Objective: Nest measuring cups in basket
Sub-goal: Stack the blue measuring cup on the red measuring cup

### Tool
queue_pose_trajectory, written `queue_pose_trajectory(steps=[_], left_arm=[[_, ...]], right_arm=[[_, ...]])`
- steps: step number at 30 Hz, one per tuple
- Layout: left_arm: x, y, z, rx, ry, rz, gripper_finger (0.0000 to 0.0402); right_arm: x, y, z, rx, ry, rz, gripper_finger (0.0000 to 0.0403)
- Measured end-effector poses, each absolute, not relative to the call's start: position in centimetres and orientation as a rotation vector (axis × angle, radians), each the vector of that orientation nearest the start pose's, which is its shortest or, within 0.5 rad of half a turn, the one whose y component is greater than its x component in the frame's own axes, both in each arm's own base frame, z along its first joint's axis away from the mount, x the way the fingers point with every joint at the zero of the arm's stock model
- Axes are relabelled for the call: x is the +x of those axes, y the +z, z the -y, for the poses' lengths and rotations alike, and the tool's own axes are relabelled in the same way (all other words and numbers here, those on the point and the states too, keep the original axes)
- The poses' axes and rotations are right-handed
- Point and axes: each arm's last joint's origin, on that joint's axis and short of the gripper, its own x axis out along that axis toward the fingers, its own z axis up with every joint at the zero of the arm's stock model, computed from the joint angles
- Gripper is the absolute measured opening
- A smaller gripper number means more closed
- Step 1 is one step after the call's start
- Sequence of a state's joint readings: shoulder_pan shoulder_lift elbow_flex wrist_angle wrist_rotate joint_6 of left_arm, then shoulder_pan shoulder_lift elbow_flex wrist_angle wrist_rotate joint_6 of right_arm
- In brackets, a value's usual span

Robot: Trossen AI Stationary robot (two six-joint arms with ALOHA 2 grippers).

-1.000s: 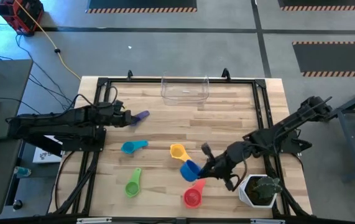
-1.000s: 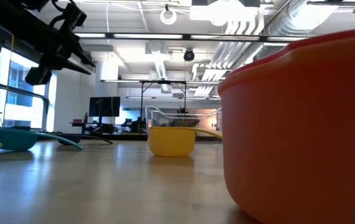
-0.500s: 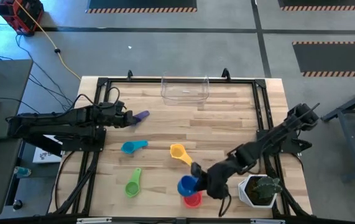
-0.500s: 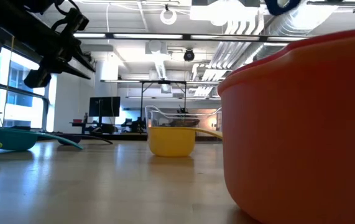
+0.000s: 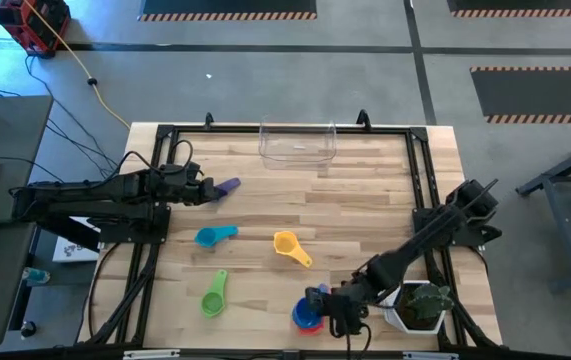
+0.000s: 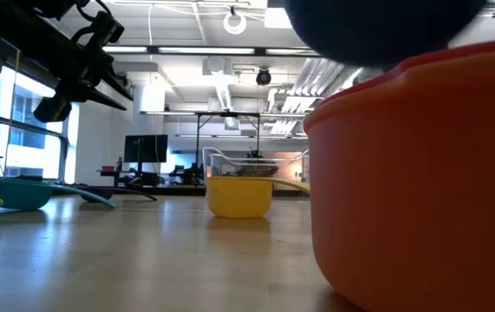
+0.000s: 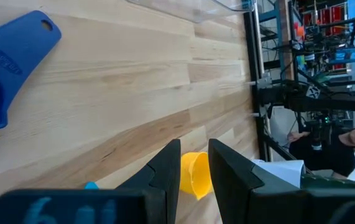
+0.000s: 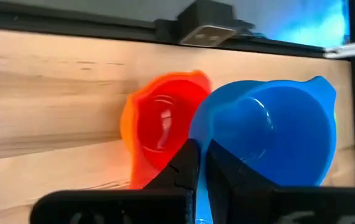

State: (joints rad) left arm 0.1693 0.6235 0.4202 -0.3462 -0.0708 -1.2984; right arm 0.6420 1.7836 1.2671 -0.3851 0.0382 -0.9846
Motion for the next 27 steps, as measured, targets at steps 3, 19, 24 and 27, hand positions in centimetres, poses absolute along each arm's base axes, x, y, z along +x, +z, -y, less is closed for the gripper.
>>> queue_pose_trajectory(steps=[3, 19, 24, 27], left_arm=[[13.78, 21.65, -2.56, -1.284, 0.558, -0.319, 0.0074], [13.78, 21.64, -2.56, -1.284, 0.558, -0.319, 0.0074], [13.78, 21.64, -2.56, -1.284, 0.558, -0.319, 0.0074], [13.78, 21.64, -2.56, -1.284, 0.558, -0.320, 0.0074]], right_arm=[[30.18, 21.21, -23.08, -1.235, 0.977, -0.523, 0.0003], [30.42, 20.89, -22.64, -1.135, 0.973, -0.582, 0.0003], [30.43, 20.89, -22.64, -1.158, 0.971, -0.576, 0.0003], [30.39, 20.84, -22.58, -1.169, 0.958, -0.588, 0.0003]])
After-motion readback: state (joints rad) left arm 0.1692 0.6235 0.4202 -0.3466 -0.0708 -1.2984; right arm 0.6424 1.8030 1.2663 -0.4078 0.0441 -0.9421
